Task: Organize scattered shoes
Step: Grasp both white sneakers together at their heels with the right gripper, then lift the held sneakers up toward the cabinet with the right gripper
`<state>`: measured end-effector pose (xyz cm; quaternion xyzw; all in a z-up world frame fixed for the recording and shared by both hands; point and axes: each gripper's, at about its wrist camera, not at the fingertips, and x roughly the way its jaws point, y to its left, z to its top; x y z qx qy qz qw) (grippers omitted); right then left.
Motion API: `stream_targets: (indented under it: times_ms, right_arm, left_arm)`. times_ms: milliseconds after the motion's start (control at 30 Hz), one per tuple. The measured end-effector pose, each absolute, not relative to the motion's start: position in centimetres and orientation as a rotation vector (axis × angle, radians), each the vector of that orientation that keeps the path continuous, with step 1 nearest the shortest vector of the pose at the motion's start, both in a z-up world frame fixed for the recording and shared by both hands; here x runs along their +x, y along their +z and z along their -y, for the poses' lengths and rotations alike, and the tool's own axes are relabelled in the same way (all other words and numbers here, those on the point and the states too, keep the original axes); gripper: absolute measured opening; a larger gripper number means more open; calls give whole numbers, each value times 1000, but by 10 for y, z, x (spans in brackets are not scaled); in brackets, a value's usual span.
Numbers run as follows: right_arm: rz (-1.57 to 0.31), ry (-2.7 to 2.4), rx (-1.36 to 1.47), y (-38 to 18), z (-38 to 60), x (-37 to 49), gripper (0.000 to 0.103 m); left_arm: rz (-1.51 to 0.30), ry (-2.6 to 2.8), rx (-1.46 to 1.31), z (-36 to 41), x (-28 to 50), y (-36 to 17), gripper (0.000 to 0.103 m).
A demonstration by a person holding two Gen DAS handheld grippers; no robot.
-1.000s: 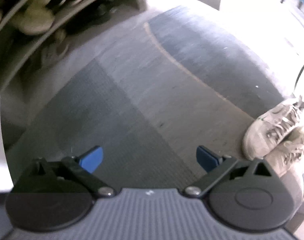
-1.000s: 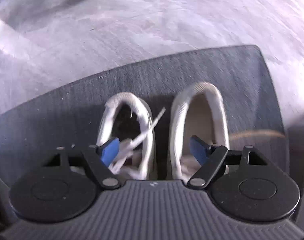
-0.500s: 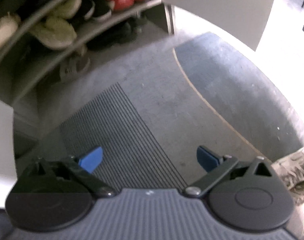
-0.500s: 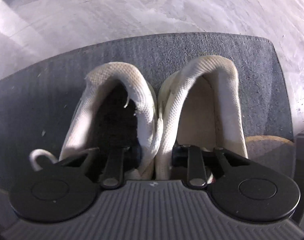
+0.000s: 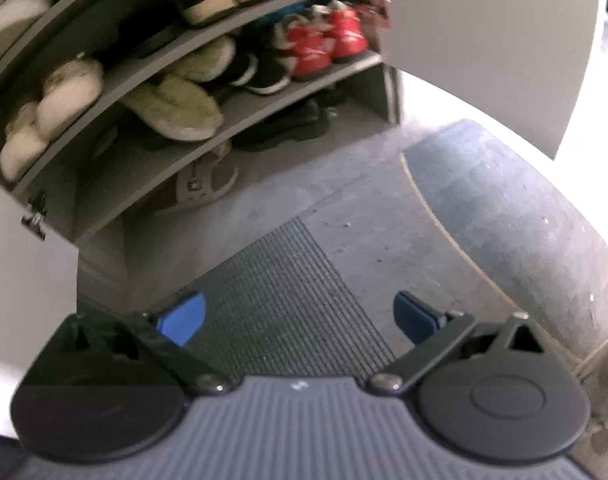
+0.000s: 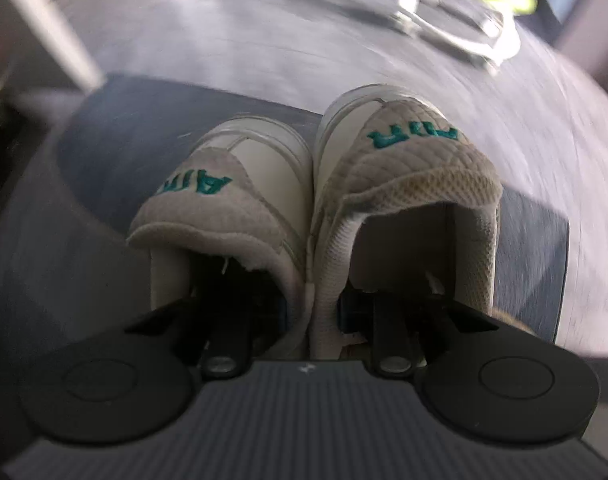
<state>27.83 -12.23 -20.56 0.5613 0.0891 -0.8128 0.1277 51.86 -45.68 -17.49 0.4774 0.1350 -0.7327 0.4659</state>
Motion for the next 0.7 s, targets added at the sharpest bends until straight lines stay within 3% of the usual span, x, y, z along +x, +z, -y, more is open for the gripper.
stream_targets:
  times_ms: [400, 700]
  right_arm:
    - [-599, -1932, 1363, -126, 313, 396, 26]
    - [-588, -1661, 1210, -136, 418, 465, 26]
  left_arm:
    - [-329, -1671, 1050, 510, 636, -122, 102]
    - [-345, -1473, 989, 540, 677, -91, 101]
